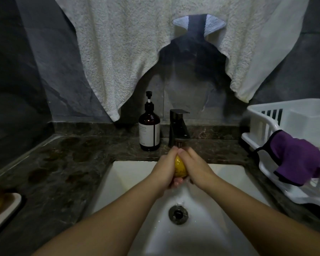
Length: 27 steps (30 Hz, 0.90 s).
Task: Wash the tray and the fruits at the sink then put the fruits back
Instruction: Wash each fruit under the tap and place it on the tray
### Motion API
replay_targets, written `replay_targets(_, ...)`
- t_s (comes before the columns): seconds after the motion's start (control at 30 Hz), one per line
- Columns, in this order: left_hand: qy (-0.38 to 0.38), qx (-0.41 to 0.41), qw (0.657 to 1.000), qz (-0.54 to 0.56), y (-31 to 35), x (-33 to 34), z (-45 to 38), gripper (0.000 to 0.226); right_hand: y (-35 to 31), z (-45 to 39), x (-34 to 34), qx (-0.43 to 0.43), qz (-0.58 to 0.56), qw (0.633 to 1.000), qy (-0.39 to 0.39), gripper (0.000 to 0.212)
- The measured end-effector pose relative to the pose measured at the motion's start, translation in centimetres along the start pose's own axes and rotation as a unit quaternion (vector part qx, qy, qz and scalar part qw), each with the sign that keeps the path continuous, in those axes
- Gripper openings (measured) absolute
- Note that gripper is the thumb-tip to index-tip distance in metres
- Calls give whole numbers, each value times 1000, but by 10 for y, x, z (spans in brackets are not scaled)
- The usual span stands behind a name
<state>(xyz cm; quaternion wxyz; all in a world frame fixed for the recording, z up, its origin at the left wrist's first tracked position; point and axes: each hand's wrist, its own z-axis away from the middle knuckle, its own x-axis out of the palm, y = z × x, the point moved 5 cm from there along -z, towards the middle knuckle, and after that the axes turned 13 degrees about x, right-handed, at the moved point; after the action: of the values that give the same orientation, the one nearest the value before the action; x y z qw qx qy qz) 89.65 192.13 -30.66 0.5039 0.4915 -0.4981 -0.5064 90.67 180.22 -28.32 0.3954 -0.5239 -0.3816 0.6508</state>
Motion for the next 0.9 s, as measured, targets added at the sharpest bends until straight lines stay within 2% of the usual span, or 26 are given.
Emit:
replay_targets(0.07, 32, 37, 998, -41, 3, -2, 0, 53, 6, 0, 6, 93, -63, 993, -34, 45)
replay_targets(0.1, 31, 31, 999, -30, 2, -2, 0, 53, 5, -1, 6, 90, -63, 994, -18, 43)
replay_targets(0.2, 12, -17, 999, 48, 0, -2, 4, 53, 2, -7, 4, -1, 25, 999, 48, 33)
replay_targets(0.3, 45, 49, 998, -19, 1, -6, -2, 39, 4, -5, 11, 77, -16, 997, -3, 42)
replay_targets(0.33, 52, 50, 997, -24, 2, -6, 0, 38, 4, -6, 10, 85, -25, 996, 3, 45)
replay_targets(0.43, 14, -24, 999, 41, -1, -3, 5, 65, -3, -10, 5, -4, 20, 998, 60, 34)
replay_targets(0.47, 4, -30, 999, 42, -2, -3, 5, 71, -1, -10, 5, 4, 8, 999, 43, 33)
replay_targets(0.57, 41, 40, 998, -29, 1, -7, 0, 64, 9, -6, 13, 125, -77, 988, -44, 48)
replay_targets(0.6, 39, 32, 998, -29, 0, -7, 1, 64, 8, -6, 14, 117, -71, 990, -32, 49)
replay_targets(0.7, -7, -60, 997, 57, -7, -4, 7, 75, -1, -8, 8, -5, 35, 997, 62, 39)
replay_targets(0.73, -14, -53, 997, 56, -7, -4, 6, 74, -1, -8, 9, -14, 39, 997, 58, 34)
replay_targets(0.83, 34, 25, 999, -11, -2, -9, 0, 54, 5, -5, 16, 62, -37, 997, 8, 34)
replay_targets(0.9, 12, -9, 1000, 15, -2, -6, 7, 62, 2, -7, 13, 21, 18, 998, 48, 37)
